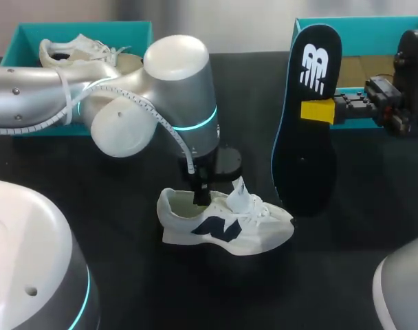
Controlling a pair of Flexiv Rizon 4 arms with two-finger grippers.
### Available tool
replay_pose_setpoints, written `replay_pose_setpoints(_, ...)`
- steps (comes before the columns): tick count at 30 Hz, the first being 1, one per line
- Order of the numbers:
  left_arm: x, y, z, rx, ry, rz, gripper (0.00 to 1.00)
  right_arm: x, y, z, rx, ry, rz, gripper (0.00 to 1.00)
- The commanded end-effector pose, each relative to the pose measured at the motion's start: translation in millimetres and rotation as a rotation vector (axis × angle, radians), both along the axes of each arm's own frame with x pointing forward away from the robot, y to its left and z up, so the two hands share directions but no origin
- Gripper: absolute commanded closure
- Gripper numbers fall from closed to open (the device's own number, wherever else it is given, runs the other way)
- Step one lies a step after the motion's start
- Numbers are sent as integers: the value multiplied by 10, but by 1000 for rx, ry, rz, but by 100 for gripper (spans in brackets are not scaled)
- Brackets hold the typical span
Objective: Take the shoe out of the shoebox, open the shoe tongue, remove and reinsert the insole, then place the shoe into the shoebox
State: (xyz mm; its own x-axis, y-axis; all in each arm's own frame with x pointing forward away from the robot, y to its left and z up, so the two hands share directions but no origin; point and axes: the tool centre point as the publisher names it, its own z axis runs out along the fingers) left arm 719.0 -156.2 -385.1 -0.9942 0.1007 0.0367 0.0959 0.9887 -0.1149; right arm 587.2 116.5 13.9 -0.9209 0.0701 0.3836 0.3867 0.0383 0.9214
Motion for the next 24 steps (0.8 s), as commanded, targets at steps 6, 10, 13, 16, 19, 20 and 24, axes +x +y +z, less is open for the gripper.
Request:
replay_pose_setpoints(6,-52,-13,106,17,-2,-28,100,30,23,7,-3,2,3,100)
replay_pose_setpoints(10,-61,5,274,-9,17,-65,100,30,23,7,-3,2,3,100)
replay_pose_setpoints(13,-67,30,440,-44,22,-129,100,30,23,7,-3,2,3,100)
replay_pose_setpoints(16,-69,54,589,-60,0,-229,100,30,23,7,-3,2,3,100)
replay_pose_setpoints(19,-57,73,712,-47,-33,-361,100,30,23,7,-3,2,3,100)
replay_pose_setpoints(20,-61,81,758,-56,-45,-437,100,30,23,7,-3,2,3,100)
replay_pose_setpoints(24,-71,104,889,-62,-116,-695,100,30,23,7,-3,2,3,100)
